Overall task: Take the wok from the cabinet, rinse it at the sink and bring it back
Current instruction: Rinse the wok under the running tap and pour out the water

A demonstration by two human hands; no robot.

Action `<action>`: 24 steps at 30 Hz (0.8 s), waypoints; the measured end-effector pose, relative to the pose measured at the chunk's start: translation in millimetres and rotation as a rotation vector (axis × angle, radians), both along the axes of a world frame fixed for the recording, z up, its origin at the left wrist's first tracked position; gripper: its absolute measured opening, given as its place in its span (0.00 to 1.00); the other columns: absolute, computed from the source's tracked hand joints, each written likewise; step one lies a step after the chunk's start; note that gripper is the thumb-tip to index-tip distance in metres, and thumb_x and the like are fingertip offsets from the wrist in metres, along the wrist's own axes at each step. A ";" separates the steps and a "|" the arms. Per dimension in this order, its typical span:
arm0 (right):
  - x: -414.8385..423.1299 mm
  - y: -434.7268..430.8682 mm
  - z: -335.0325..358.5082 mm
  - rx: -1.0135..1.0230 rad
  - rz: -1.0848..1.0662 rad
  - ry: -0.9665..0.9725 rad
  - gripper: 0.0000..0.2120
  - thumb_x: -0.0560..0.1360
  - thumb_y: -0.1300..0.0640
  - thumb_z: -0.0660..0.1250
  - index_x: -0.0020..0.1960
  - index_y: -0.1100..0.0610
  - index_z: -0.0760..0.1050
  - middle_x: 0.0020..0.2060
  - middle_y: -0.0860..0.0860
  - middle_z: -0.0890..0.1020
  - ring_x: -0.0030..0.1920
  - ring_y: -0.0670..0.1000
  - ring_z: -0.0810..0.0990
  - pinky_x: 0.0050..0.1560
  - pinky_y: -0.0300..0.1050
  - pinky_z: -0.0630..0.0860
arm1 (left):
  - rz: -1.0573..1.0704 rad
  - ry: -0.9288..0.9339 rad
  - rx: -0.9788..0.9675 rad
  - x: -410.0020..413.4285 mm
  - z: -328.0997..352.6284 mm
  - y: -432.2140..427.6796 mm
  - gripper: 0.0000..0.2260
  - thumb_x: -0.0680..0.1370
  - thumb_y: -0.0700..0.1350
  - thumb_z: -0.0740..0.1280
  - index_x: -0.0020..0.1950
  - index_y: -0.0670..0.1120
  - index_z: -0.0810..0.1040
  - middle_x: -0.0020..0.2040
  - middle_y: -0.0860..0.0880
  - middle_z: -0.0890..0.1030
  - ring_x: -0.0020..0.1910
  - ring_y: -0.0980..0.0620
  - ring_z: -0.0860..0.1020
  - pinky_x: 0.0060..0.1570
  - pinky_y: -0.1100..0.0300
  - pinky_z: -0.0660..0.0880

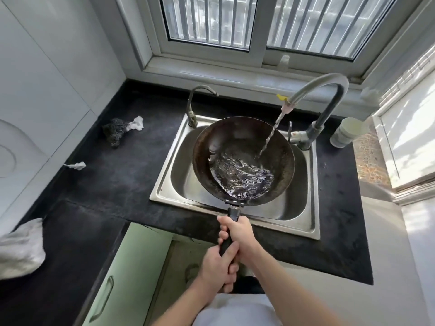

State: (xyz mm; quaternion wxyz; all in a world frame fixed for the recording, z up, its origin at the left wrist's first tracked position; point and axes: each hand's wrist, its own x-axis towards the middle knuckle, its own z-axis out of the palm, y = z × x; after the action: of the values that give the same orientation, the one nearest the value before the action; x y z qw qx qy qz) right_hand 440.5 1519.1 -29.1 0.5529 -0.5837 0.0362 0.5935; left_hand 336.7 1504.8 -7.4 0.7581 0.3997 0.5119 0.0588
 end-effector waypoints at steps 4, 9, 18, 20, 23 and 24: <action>8.1 12.7 5.4 -0.008 0.043 0.041 0.16 0.78 0.62 0.70 0.37 0.57 0.66 0.23 0.50 0.68 0.20 0.47 0.67 0.23 0.41 0.71 | 0.034 0.003 0.007 6.8 2.9 7.5 0.14 0.81 0.49 0.63 0.41 0.41 0.68 0.25 0.47 0.67 0.17 0.54 0.60 0.18 0.66 0.59; 11.8 18.4 14.0 -0.034 0.091 0.158 0.19 0.75 0.54 0.75 0.32 0.56 0.68 0.24 0.49 0.67 0.22 0.47 0.66 0.24 0.42 0.71 | 0.012 -0.013 0.042 3.7 4.9 12.1 0.15 0.81 0.49 0.63 0.40 0.41 0.68 0.25 0.47 0.67 0.18 0.53 0.61 0.18 0.65 0.60; -1.0 7.4 13.2 -0.063 -0.013 0.363 0.17 0.76 0.50 0.73 0.35 0.54 0.69 0.24 0.47 0.66 0.21 0.45 0.66 0.23 0.39 0.70 | -0.005 -0.030 -0.044 -10.3 1.5 4.7 0.16 0.82 0.48 0.62 0.37 0.42 0.68 0.24 0.48 0.66 0.17 0.54 0.61 0.18 0.66 0.60; -3.2 4.4 10.7 -0.079 -0.038 0.356 0.16 0.77 0.51 0.72 0.35 0.54 0.70 0.25 0.48 0.68 0.21 0.46 0.69 0.24 0.39 0.73 | 0.000 -0.023 -0.065 -12.3 0.1 3.4 0.16 0.82 0.48 0.62 0.37 0.42 0.67 0.23 0.48 0.66 0.18 0.54 0.61 0.18 0.66 0.59; -2.1 3.4 5.7 -0.084 -0.065 0.363 0.16 0.78 0.53 0.70 0.36 0.54 0.69 0.23 0.47 0.67 0.20 0.45 0.66 0.21 0.37 0.68 | -0.013 -0.023 -0.064 -10.9 -1.7 2.3 0.14 0.82 0.48 0.62 0.40 0.42 0.67 0.24 0.47 0.66 0.18 0.53 0.61 0.18 0.66 0.59; -0.7 4.3 3.8 -0.090 -0.072 0.365 0.17 0.78 0.54 0.70 0.35 0.54 0.68 0.22 0.47 0.66 0.19 0.44 0.64 0.20 0.37 0.67 | -0.020 -0.019 -0.063 -9.7 -2.0 2.4 0.14 0.82 0.47 0.62 0.40 0.41 0.67 0.24 0.47 0.66 0.18 0.53 0.61 0.18 0.66 0.60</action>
State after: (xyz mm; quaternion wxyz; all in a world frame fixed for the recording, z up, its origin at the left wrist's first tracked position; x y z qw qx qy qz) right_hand 439.8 1523.3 -25.4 0.5312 -0.4888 0.1833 0.6674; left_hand 327.0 1507.2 -9.3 0.7757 0.3800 0.5024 0.0387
